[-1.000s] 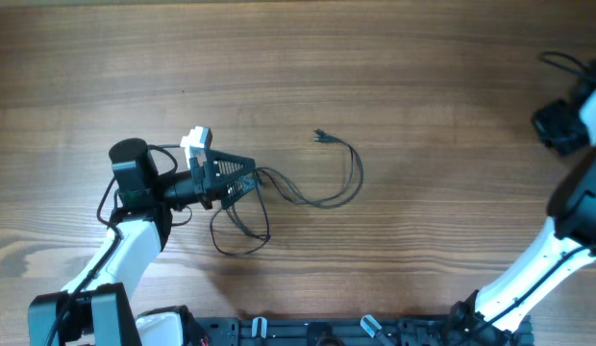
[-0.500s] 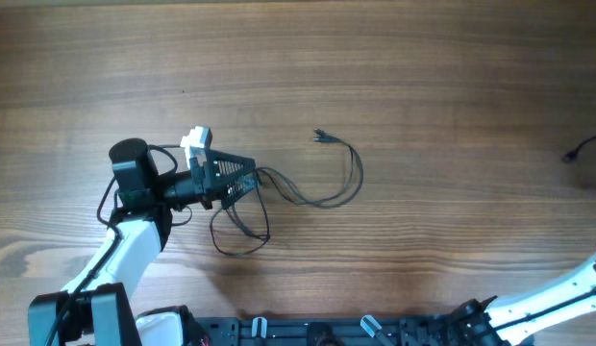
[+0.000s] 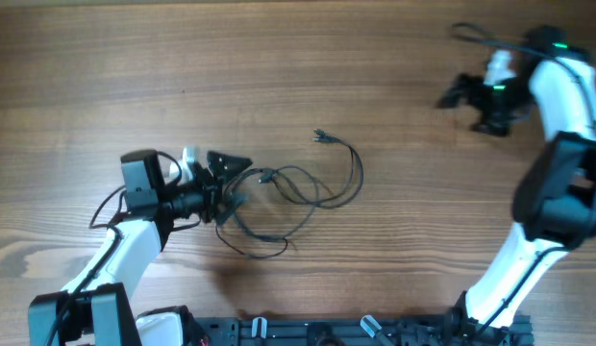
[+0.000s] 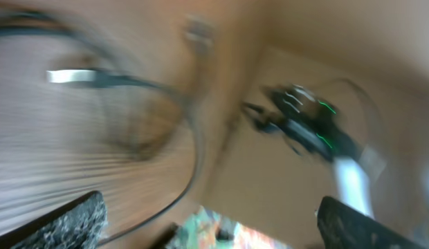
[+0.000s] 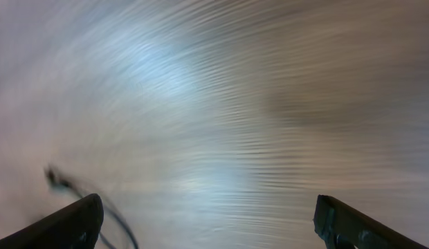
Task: Untangle cables
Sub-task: 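Bring the right gripper back to the remaining cables at center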
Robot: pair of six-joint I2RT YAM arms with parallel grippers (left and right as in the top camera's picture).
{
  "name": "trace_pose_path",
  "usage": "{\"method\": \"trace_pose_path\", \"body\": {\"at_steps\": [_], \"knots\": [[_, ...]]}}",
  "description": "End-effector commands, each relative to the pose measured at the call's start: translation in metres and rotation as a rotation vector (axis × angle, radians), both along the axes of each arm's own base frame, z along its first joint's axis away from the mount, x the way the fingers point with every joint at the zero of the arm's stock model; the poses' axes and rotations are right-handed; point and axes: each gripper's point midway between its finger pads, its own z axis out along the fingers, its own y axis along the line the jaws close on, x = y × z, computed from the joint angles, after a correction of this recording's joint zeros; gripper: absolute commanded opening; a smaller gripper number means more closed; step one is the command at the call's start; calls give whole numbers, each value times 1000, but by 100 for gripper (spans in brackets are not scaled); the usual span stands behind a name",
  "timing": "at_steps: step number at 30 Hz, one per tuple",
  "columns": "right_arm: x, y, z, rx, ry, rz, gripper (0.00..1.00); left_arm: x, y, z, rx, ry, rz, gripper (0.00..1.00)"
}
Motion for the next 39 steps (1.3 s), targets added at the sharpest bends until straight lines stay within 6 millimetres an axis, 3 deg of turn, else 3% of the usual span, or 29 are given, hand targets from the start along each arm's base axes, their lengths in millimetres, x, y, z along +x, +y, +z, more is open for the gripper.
{"method": "trace_pose_path", "body": {"at_steps": [1, 4, 6, 8, 12, 14, 18, 21, 24, 26, 28, 32, 36, 39], "knots": [[-9, 68, 6, -60, -19, 288, 100, -16, 54, -76, 390, 267, 233, 100], [-34, 110, 3, -101, 54, 431, 100, -33, 66, -91, 473, 366, 259, 100], [-50, 127, 4, -98, 93, 502, 100, -39, 81, -97, 561, 417, 294, 100], [-61, 141, 7, -98, 117, 547, 100, -39, 94, -88, 637, 424, 270, 100], [-72, 166, 21, -95, 94, 603, 100, -25, 104, -25, 746, 358, 138, 100], [-76, 180, 33, -96, 65, 618, 100, -15, 104, 20, 786, 266, 69, 100], [-92, 211, 57, -99, 3, 682, 100, -4, 85, 99, 777, 32, -37, 100], [-123, 239, 62, -108, 41, 765, 100, -4, 93, 120, 826, 10, 38, 100], [-166, 282, 54, -120, 77, 877, 99, -17, 112, 129, 891, 74, 114, 100], [-182, 313, 52, -146, 46, 889, 100, -28, 114, 156, 909, 60, 99, 100], [-180, 319, 48, -246, 29, 765, 100, -39, 112, 184, 920, 32, 92, 100], [-177, 323, 30, -285, 35, 580, 100, -53, 110, 212, 925, -26, 120, 100], [-204, 324, -8, -206, 152, 536, 100, -74, 107, 228, 931, -97, 156, 100], [-220, 331, -25, -119, 200, 540, 100, -83, 106, 235, 933, -129, 171, 100]]}}
